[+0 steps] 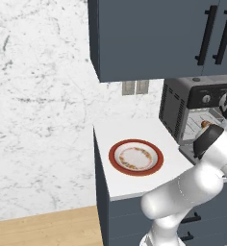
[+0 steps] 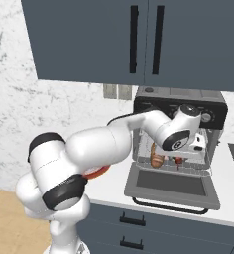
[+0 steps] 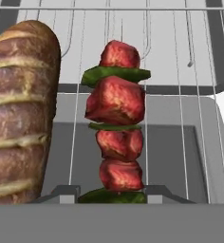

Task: Pick up the kebab skewer and baguette bread, and place them inside the toaster oven. Close the toaster oven door and start by setting the timer.

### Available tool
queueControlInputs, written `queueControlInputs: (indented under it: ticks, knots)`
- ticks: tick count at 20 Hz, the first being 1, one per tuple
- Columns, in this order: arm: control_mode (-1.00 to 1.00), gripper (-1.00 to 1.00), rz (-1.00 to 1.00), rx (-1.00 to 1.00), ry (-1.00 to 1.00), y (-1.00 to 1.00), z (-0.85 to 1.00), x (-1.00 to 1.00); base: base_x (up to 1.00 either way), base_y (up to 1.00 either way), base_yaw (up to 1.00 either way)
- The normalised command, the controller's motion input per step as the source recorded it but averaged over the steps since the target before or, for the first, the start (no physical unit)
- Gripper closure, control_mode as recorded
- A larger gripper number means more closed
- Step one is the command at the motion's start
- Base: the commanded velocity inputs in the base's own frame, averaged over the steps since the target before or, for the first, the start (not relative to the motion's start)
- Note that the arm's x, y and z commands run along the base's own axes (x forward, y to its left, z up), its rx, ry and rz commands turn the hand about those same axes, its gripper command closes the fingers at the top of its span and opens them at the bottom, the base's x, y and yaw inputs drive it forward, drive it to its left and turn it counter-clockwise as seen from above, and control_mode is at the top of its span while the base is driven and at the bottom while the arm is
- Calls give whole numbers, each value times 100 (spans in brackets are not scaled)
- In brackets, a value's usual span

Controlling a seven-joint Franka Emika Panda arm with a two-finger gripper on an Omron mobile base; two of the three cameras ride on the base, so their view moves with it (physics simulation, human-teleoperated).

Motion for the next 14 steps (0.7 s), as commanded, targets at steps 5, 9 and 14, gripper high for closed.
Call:
queueControlInputs:
  ticks: [5, 9, 14]
  knots:
    - [-100, 100, 0, 0, 0, -1, -8, 16, 0, 0, 0]
    - [-100, 100, 0, 0, 0, -1, -18, 0, 0, 0, 0]
    - [-100, 100, 0, 0, -2, 0, -3, 0, 0, 0, 0]
